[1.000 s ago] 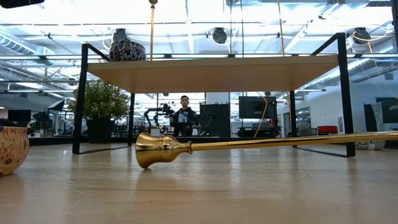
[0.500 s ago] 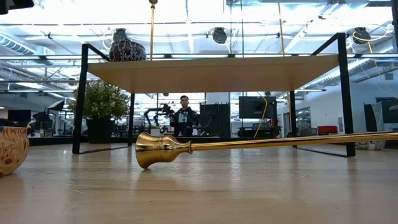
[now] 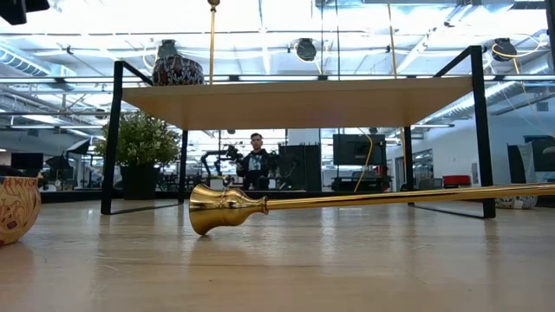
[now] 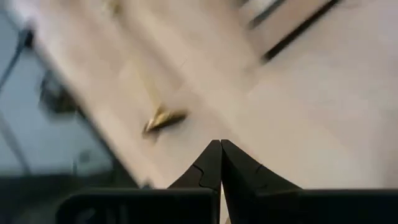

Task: Pick & Place candle stick holders
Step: Put the blue scented candle on the shelf

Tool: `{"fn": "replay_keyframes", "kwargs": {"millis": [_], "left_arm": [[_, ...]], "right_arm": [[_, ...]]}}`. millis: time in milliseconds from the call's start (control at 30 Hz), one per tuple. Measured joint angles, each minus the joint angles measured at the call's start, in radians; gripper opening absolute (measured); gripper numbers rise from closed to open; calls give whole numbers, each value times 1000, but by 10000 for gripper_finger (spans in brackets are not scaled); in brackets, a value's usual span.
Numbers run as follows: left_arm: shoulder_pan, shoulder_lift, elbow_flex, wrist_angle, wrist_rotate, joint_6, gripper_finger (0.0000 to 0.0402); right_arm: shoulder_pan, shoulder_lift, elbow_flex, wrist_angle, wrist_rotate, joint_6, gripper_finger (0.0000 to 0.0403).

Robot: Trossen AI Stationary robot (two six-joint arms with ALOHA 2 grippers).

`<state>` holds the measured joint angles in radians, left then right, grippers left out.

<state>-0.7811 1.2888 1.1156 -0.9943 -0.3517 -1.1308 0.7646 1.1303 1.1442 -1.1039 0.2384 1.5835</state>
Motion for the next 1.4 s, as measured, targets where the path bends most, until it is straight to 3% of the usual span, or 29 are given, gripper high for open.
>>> {"fn": "replay_keyframes", "kwargs": {"millis": [167,333,700,900,1067,1167,1400], "left_arm": [[0,0,0,0,-33,-5,93],[1,0,0,0,-82,-17,93],[1,-1,0,2,-75,-37,93],[-6,-1,0,3,-68,-85,93],[-12,-1,0,4,-68,-117,93],[-11,-1,0,4,-80,-151,93],[-2,-1,0,17,-147,-286,93]], "right_arm": [[-89,-17,0,-135,-80,148,0],[-194,-33,0,-209,-107,138,2],[-499,-90,0,-291,-101,-378,1],[-598,-130,0,-450,-5,-557,0],[-650,-178,0,-434,13,-828,0],[-683,-201,0,-406,-57,-980,0],[-808,-223,0,-379,-336,-1225,0]]}}
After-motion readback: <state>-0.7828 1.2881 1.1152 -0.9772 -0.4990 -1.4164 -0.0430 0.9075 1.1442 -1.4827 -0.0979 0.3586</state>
